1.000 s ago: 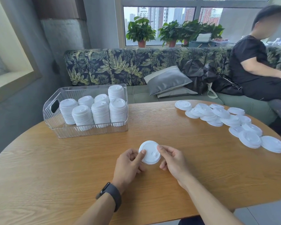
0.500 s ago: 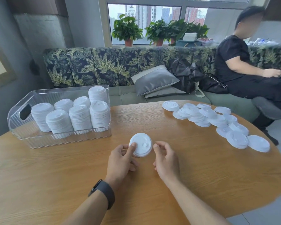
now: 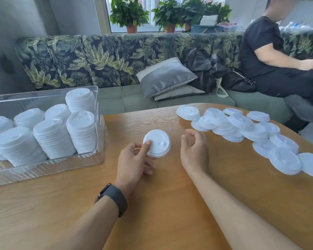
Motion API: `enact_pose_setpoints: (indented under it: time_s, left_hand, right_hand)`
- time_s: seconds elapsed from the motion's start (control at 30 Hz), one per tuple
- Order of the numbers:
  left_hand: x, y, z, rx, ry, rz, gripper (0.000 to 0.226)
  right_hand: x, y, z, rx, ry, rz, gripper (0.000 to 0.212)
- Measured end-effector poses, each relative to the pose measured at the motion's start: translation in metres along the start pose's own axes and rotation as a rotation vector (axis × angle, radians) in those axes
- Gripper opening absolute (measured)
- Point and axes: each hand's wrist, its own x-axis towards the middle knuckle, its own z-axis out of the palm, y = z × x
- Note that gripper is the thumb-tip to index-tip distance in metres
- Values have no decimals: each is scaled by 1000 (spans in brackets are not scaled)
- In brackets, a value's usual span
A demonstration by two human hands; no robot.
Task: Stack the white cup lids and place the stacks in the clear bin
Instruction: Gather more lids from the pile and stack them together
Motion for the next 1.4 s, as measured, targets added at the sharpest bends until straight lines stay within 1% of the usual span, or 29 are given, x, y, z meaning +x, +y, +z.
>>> enact_pose_setpoints:
  time_s: [0.1,0.2,0.27,0.37,0.5,0.63,0.73,1.0,1.07,1.23,1.4]
  left_hand:
    - [26,-2,6,5,8,16,40]
    - [46,-3,8,-6,4,18,40]
    - [57,-1,9,-26,1,18,39]
    - [71,0,10,-18,-6,30,38]
    - [83,1,13,-31,-4,44,36]
    - [86,0,13,-45,5,53,37]
    - [86,0,12,-62,8,61,37]
    - [83,-2,11,-88,35,81,36]
    - [82,-3,11,-85,45,86,35]
    - [83,-8,11,-80,49,96,33]
    - [85,-11,11,-85,43,101,34]
  right_hand:
    - [32,3,10,-89,16,-15,34]
    - [60,6,22,-117,34,-14,45]
    - [76,8,29,-108,51,13,49]
    - [94,12,38,-118,85,0,51]
    - [110,12,45,-108,101,15,61]
    - [117,11,48,-118,125,79,64]
    - [119,12,49,-129,125,90,68]
    - [118,11,48,-156,139,105,56]
    - [117,10,48,-178,125,102,59]
    - [119,7,52,-253,86,45,80]
    - [127,8,59,-306,87,22,79]
